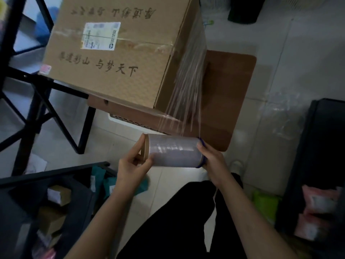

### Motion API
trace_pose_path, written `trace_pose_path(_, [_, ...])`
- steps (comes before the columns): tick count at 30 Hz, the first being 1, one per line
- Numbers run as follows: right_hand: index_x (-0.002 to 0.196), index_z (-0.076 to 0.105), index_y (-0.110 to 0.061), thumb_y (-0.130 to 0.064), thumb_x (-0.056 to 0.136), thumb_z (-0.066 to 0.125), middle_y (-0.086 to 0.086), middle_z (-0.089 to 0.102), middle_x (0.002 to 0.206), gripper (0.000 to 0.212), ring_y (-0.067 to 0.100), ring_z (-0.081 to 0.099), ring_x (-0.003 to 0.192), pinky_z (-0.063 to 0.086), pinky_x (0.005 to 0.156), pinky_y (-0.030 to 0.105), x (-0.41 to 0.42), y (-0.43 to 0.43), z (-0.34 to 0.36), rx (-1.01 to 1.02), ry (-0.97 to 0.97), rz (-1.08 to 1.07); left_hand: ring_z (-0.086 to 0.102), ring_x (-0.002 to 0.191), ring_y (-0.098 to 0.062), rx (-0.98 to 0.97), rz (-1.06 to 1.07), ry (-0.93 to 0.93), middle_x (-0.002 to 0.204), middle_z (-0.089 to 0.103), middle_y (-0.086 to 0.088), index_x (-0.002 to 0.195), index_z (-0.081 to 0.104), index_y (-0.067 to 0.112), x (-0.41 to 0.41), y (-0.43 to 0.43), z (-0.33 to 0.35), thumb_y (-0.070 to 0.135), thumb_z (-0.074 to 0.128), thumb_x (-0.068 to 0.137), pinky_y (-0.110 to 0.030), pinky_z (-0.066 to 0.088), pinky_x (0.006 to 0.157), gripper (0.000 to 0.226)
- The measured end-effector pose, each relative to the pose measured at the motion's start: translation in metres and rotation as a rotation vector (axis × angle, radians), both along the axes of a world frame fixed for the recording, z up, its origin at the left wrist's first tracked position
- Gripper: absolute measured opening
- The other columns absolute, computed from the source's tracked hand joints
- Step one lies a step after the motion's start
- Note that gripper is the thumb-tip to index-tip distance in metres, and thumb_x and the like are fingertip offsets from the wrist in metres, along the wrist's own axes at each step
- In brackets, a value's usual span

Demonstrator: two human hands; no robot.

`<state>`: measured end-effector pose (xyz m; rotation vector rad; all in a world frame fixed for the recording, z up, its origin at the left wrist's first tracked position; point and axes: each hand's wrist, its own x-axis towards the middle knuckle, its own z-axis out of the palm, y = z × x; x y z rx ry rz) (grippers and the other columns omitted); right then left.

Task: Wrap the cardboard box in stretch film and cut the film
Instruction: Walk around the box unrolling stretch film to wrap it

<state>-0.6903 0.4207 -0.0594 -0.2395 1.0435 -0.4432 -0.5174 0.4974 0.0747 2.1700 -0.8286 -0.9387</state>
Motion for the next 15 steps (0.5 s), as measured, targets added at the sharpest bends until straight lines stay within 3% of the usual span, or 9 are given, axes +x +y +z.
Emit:
trace_pose_path(2, [0.118,0.064,-0.017,-0.030,0.080,0.067,0.002,0.069,0.116,0.040,0.017,0.066,0.103,0.054,0.084,0.031,0.012,0.012,0.000,0.007,-0.012,-0.038,0.039,0.050,0.001,-0.011,-0.034,0.008,0.050,0.048,0.014,0.135,0.047,0.022,0.017,0.006,-0.002,0.005,0.064,0.085,-0.010,0.036,0.052,0.056])
trace_pose_path(4, [0.113,0.065,-0.021,-0.023,0.087,0.062,-0.001,0.069,0.112,0.026,0.013,0.066,0.101,0.053,0.089,0.032,0.026,0.024,0.000,0.006,-0.012,-0.067,0.040,0.050,0.002,-0.008,-0.099,0.005,0.050,0.049,0.013,0.135,0.047,0.022,0.036,0.010,-0.004,0.003,0.064,0.085,-0.010,0.037,0.052,0.057])
trace_pose_path(7, [0.115,0.064,-0.017,-0.016,0.090,0.058,-0.004,0.072,0.103,0.025,0.009,0.069,0.091,0.056,0.082,0.024,0.054,0.045,0.004,0.024,-0.047,-0.170,0.047,0.049,0.004,-0.016,-0.192,0.000,0.050,0.055,0.017,0.134,0.045,0.025,0.068,0.015,-0.006,0.002,0.065,0.084,-0.006,0.039,0.054,0.058])
trace_pose_path(12, [0.121,0.062,-0.016,-0.022,0.082,0.065,-0.002,0.071,0.109,0.039,0.014,0.068,0.098,0.056,0.081,0.026,0.102,0.088,-0.001,0.012,-0.018,-0.360,0.051,0.056,0.004,0.006,-0.354,0.000,0.067,0.056,0.017,0.134,0.050,0.024,0.129,0.022,-0.012,0.007,0.069,0.082,-0.008,0.042,0.059,0.058])
trace_pose_path(15, [0.124,0.061,-0.011,-0.032,0.062,0.076,0.006,0.068,0.116,0.067,0.020,0.066,0.104,0.052,0.088,0.035,0.129,0.109,-0.002,0.045,-0.006,-0.434,0.046,0.051,0.003,0.038,-0.427,0.027,0.054,0.054,0.019,0.137,0.046,0.021,0.153,0.026,-0.010,0.007,0.065,0.085,-0.006,0.038,0.054,0.057])
